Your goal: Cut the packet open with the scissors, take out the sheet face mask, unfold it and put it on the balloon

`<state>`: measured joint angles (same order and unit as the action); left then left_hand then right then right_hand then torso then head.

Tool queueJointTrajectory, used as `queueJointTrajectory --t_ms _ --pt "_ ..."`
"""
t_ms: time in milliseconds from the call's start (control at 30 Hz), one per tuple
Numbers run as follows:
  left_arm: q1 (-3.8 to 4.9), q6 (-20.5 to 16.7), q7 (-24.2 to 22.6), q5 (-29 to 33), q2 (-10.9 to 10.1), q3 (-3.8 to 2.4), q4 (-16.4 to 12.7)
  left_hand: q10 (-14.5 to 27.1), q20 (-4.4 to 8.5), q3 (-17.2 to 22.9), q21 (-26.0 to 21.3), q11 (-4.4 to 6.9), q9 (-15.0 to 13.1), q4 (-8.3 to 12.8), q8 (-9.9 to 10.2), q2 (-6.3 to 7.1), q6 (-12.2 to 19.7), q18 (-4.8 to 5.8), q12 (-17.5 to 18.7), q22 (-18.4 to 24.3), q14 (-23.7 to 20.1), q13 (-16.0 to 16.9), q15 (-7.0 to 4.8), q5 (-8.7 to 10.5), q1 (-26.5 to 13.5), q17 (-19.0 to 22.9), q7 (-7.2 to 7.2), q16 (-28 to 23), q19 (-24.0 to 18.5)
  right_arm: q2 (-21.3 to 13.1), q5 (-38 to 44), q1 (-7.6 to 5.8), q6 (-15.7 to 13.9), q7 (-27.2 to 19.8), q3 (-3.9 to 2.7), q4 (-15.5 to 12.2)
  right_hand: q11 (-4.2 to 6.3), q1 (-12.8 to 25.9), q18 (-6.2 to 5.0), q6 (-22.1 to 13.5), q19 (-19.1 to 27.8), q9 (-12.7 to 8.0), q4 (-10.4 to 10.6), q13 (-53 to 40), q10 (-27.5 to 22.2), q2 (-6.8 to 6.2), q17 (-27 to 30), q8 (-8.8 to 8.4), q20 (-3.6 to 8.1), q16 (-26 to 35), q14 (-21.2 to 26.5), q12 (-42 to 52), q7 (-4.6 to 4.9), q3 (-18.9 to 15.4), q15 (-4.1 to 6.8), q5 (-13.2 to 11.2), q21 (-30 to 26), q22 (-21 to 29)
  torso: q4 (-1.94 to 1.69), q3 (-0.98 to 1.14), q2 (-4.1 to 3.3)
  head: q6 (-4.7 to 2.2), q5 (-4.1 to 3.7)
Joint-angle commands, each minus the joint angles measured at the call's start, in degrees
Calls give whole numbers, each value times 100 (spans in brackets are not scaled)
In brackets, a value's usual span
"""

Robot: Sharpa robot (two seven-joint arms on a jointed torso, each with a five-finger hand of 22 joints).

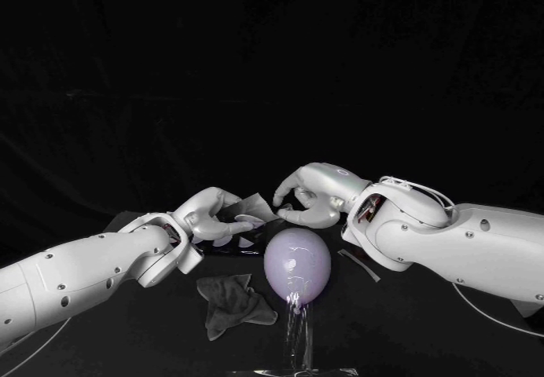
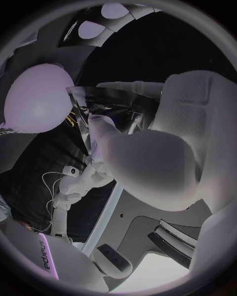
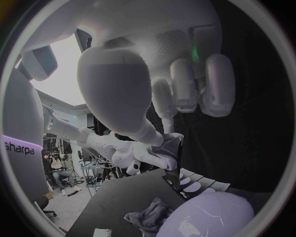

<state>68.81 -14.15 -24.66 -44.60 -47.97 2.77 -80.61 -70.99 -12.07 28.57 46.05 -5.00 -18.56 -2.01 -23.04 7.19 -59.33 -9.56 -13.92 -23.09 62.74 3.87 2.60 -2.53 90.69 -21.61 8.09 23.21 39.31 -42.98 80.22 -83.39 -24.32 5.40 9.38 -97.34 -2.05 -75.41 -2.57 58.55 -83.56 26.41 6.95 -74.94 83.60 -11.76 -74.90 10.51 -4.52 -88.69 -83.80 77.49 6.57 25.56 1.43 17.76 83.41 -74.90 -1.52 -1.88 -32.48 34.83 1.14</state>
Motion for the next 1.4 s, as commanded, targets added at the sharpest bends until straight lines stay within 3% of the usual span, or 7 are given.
queueJointTrajectory --t_ms 33,267,467,667,933,1400 --pt "17 -14 -125 12 26 -16 -57 -99 -11 1 20 41 -16 24 20 -44 -49 -43 -27 -8 8 7 -26 -25 -18 -8 10 -25 -47 26 179 12 47 182 9 30 14 15 57 45 -110 4 13 -650 71 21 -1309 -13 -3 -37 -574 -12 11 64 37 -125 -14 -1011 0 -2 -2 -5 -4" --pt "17 -5 -129 -53 31 -16 -104 -100 -12 6 24 41 -16 29 21 -46 -52 -43 -27 -11 10 8 -26 -24 -21 -9 9 -24 -50 113 196 15 -14 273 13 114 29 -24 60 76 -125 20 -36 -667 87 100 -1321 4 6 -42 -577 8 -7 179 49 -264 -1 -1027 0 -1 0 -3 -16" --pt "17 -5 -137 -65 35 -16 -132 -101 -13 9 28 41 -16 32 22 -48 -54 -43 -28 -13 11 8 -26 -24 -24 -10 8 -24 -53 175 227 16 76 315 20 195 29 -180 61 86 -126 56 -254 -672 87 213 -1323 23 13 -43 -577 0 -6 423 52 -882 -9 -1036 0 -1 -2 2 -24" --pt "17 -7 -136 -69 45 -16 -140 -101 -14 10 29 41 -16 33 22 -49 -55 -42 -28 -14 11 8 -26 -24 -26 -11 8 -24 -55 233 232 16 245 297 27 240 18 -35 60 74 -124 69 -246 -679 91 169 -1328 20 4 -46 -578 1 3 407 40 -1266 -18 -1040 1 -3 -2 3 -26" --pt "17 -8 -127 -71 49 -16 -101 -101 -14 10 29 41 -16 33 22 -49 -55 -42 -28 -14 11 8 -26 -24 -26 -11 8 -24 -55 178 203 15 320 273 29 147 15 53 59 76 -120 72 -210 -687 97 128 -1326 20 0 -45 -578 11 3 362 37 -1314 -25 -1038 -1 -4 2 7 -29" --pt "17 -26 -90 -131 45 -16 -45 -101 -16 13 34 41 -15 36 24 -50 -57 -42 -28 -17 13 8 -25 -23 -34 -12 8 -23 -59 -86 -209 -42 191 201 23 -84 16 197 67 45 -145 67 -94 -704 113 192 -1330 -3 -1 -47 -579 34 3 347 38 -1261 1 -1062 4 2 2 -22 -29"
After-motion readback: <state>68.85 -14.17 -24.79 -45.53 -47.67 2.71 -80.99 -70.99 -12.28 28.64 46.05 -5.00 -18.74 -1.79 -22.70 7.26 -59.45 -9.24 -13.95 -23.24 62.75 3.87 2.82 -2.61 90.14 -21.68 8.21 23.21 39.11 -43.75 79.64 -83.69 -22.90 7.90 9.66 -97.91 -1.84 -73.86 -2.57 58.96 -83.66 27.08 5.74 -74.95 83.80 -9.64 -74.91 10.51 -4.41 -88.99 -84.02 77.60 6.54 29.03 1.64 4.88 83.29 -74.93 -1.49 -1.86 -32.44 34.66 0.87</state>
